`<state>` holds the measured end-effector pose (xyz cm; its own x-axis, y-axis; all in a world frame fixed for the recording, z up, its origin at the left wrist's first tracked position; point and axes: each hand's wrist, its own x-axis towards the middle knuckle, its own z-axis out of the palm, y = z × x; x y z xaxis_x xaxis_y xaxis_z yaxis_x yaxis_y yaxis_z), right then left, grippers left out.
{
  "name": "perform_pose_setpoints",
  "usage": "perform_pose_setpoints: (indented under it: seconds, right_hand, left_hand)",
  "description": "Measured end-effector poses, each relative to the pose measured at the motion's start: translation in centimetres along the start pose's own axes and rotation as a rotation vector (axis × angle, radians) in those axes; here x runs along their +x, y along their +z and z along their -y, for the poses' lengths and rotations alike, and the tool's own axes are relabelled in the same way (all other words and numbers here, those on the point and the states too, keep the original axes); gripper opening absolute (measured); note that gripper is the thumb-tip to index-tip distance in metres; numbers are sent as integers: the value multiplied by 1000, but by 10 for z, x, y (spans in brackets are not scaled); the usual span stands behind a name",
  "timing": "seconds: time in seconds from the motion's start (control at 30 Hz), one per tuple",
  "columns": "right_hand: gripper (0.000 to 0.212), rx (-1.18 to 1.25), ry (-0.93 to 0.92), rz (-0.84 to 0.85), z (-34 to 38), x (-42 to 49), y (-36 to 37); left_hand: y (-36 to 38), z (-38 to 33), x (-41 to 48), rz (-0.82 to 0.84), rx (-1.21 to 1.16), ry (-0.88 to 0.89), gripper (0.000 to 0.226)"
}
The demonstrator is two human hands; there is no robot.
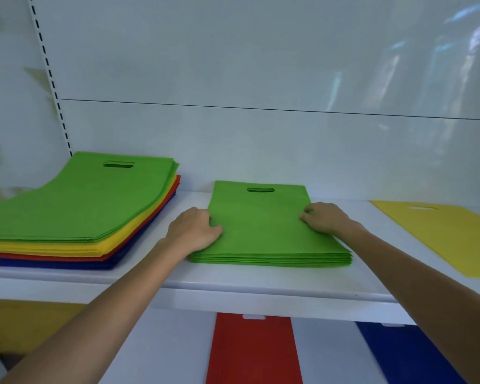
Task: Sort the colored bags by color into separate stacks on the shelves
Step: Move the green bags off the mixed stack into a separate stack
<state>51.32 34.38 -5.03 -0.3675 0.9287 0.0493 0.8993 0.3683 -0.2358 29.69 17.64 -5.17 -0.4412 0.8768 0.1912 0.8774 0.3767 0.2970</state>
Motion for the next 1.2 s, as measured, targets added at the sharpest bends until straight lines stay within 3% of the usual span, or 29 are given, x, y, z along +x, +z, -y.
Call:
perform_pose_setpoints:
  seconds: [0.1, 0.23, 0.4, 0.57, 0.83, 0.93, 1.07, 1.2]
  right_hand:
    - [48, -19, 3, 27, 0, 2, 0]
    - [49, -18, -6, 23, 0, 2, 1]
    - [50, 20, -18, 18, 1, 0, -4]
    - [44, -23, -108, -220, 20, -5, -14]
    - [37, 111, -313, -371, 129, -10, -22]
    - [36, 159, -300, -352, 174, -12, -13]
    - [38, 244, -245, -296, 246, -14, 2]
    - [42, 266, -231, -241, 299, -20, 18]
  left_hand:
    - [2, 1, 3, -6, -8, 10, 21]
    - [3, 2, 10, 8, 21, 25, 35]
    - [-3, 4, 22, 104, 80, 55, 38]
    - [-31, 14, 26, 50, 29, 78, 40]
    - [-95, 74, 30, -128, -59, 132, 26]
    - [-123, 98, 31, -108, -145, 132, 23]
    - [-166, 124, 34, -210, -291, 172, 22]
    - [-189, 171, 29, -171, -242, 216, 18]
